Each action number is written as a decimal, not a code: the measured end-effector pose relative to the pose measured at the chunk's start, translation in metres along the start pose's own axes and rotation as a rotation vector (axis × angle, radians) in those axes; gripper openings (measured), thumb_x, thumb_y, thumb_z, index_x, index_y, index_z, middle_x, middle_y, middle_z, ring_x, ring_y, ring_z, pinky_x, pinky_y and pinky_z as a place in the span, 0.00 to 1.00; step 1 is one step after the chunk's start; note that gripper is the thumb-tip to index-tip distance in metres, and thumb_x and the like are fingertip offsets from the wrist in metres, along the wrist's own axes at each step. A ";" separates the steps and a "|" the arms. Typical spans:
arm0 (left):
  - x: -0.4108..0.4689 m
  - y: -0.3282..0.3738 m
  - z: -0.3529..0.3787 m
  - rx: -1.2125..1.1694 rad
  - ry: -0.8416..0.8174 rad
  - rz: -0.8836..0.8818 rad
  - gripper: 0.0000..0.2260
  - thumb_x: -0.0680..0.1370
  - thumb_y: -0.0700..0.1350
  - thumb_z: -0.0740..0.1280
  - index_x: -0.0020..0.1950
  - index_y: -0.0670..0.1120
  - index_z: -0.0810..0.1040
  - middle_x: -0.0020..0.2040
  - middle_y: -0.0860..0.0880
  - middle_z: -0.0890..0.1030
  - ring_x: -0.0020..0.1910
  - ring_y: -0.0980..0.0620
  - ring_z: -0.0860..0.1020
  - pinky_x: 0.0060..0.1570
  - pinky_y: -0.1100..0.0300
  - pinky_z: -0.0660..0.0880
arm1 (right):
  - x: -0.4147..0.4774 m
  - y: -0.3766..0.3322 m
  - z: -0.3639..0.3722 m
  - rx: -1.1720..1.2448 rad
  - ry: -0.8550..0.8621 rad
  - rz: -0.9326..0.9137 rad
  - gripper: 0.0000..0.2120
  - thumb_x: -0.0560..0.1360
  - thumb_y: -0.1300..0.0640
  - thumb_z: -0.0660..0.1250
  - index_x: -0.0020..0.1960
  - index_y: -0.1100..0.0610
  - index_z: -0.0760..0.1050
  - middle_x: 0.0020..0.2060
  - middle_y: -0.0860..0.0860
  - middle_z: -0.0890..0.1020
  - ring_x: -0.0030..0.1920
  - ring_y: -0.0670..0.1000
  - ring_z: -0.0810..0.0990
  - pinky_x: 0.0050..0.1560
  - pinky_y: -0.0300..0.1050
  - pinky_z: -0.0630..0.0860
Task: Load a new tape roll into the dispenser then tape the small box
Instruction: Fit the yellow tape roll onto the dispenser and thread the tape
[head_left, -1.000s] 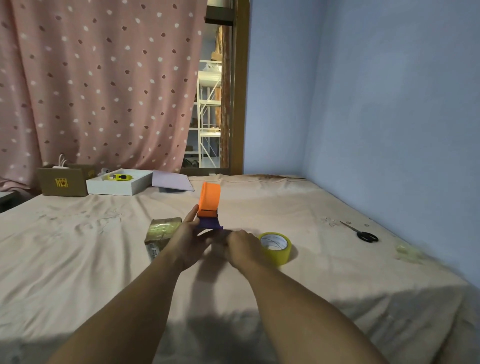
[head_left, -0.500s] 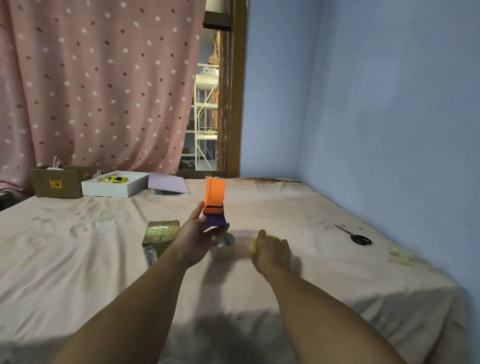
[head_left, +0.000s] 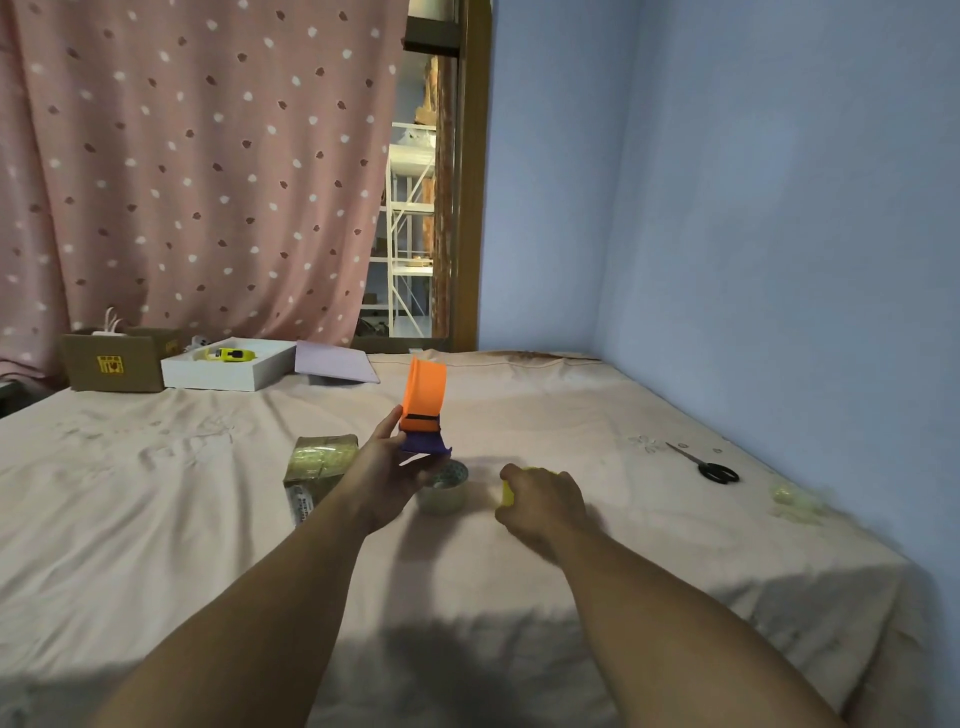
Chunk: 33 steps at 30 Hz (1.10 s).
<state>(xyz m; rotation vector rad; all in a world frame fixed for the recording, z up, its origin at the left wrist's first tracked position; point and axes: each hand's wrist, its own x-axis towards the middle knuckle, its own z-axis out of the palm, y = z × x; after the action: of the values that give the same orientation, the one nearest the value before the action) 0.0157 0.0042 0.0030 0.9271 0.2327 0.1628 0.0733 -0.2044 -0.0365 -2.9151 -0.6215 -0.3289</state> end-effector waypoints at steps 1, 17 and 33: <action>0.000 0.000 0.000 0.005 0.009 -0.004 0.26 0.83 0.34 0.56 0.79 0.53 0.66 0.64 0.36 0.78 0.53 0.35 0.82 0.69 0.39 0.72 | 0.001 -0.001 -0.002 -0.017 -0.017 -0.013 0.23 0.72 0.48 0.66 0.67 0.49 0.74 0.56 0.52 0.84 0.60 0.58 0.80 0.57 0.49 0.69; -0.001 -0.003 -0.008 0.055 -0.043 -0.043 0.27 0.82 0.33 0.57 0.79 0.54 0.66 0.65 0.36 0.78 0.53 0.35 0.83 0.59 0.43 0.80 | 0.015 0.006 -0.033 0.264 0.003 0.068 0.14 0.75 0.44 0.72 0.59 0.46 0.83 0.58 0.53 0.84 0.58 0.58 0.81 0.53 0.47 0.76; 0.007 -0.028 -0.001 0.042 -0.050 -0.067 0.27 0.82 0.32 0.55 0.78 0.54 0.67 0.69 0.34 0.74 0.62 0.29 0.79 0.50 0.42 0.83 | 0.052 -0.024 -0.071 1.558 0.223 0.374 0.05 0.74 0.51 0.77 0.45 0.51 0.82 0.48 0.51 0.85 0.51 0.55 0.83 0.58 0.56 0.82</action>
<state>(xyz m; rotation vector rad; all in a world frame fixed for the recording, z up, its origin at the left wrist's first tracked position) 0.0230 -0.0102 -0.0214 0.9628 0.2211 0.0731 0.0966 -0.1758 0.0470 -1.3983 -0.1075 -0.0347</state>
